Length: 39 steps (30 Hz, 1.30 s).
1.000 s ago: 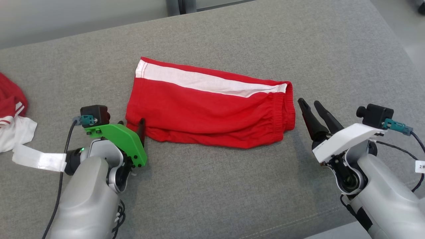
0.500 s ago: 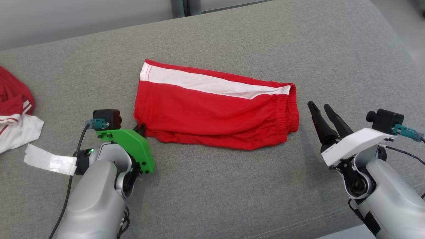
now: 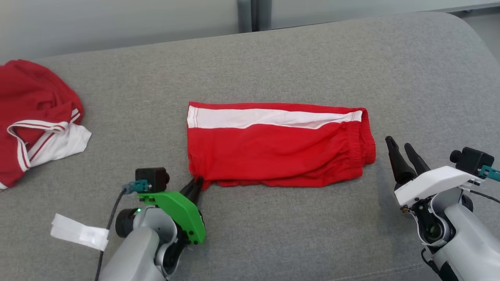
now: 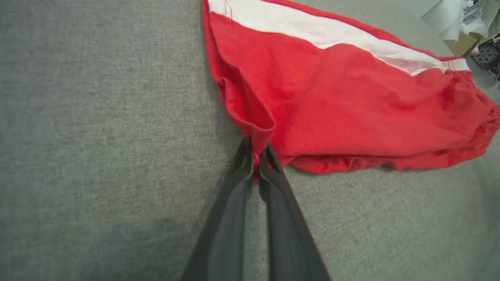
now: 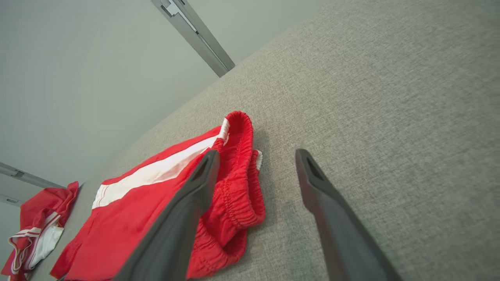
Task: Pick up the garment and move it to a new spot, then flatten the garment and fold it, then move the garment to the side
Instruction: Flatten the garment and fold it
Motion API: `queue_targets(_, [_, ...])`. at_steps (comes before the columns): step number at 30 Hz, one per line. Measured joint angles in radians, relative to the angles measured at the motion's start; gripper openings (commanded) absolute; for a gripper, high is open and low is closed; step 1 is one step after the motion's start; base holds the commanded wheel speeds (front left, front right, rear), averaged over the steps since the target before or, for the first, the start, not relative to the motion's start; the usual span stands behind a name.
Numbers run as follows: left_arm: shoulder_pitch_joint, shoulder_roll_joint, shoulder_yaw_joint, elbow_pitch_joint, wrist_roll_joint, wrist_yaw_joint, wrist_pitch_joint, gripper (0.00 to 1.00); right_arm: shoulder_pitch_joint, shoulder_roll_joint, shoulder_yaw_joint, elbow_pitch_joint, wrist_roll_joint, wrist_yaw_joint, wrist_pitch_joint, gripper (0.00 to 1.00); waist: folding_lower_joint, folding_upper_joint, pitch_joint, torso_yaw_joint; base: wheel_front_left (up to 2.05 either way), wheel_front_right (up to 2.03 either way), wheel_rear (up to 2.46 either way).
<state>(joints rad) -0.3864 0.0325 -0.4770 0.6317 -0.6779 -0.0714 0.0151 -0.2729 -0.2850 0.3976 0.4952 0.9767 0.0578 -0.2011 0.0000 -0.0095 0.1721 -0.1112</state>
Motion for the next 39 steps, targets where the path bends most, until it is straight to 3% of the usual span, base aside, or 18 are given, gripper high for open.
queue_targets(11, [0.096, 0.002, -0.074, -0.110, -0.034, 0.011, -0.042, 0.00, 0.003, -0.003, 0.005, -0.002, 0.003, -0.018, 0.019, 1.00, 0.0000, 0.0000, -0.046, 0.079, 0.00, 0.00, 0.00])
queue_targets(22, [0.197, 0.012, -0.138, -0.229, -0.048, 0.049, -0.040, 0.00, 0.017, -0.019, 0.022, -0.006, -0.002, -0.082, 0.069, 1.00, 0.0000, 0.0000, -0.074, 0.127, 0.00, 0.00, 0.00])
queue_targets(25, [0.215, 0.012, -0.143, -0.259, -0.040, 0.083, -0.038, 0.00, 0.017, -0.034, 0.026, -0.007, -0.017, -0.106, 0.080, 1.00, 0.0000, 0.0000, -0.074, 0.129, 0.00, 0.00, 0.00])
queue_targets(26, [0.217, 0.012, -0.137, -0.265, -0.036, 0.094, -0.043, 0.44, 0.017, -0.036, 0.026, -0.008, -0.018, -0.114, 0.081, 1.00, 0.0000, 0.0000, -0.073, 0.129, 0.00, 0.00, 0.00])
queue_targets(27, [0.217, 0.012, -0.132, -0.271, -0.029, 0.105, -0.048, 0.97, 0.017, -0.037, 0.026, -0.008, -0.019, -0.120, 0.087, 1.00, 0.0000, 0.0000, -0.073, 0.129, 0.00, 0.00, 0.00])
queue_targets(33, [0.218, 0.024, -0.069, -0.328, -0.002, 0.157, -0.093, 1.00, 0.018, -0.034, 0.029, -0.009, -0.018, -0.121, 0.110, 1.00, 0.0000, 0.0000, -0.069, 0.131, 0.00, 0.00, 0.00])
queue_targets(39, [0.225, 0.072, 0.003, -0.382, 0.014, 0.176, -0.132, 1.00, 0.018, -0.032, 0.031, -0.002, -0.015, -0.131, 0.132, 1.00, 0.0000, 0.0000, -0.064, 0.142, 0.00, 0.00, 0.00])
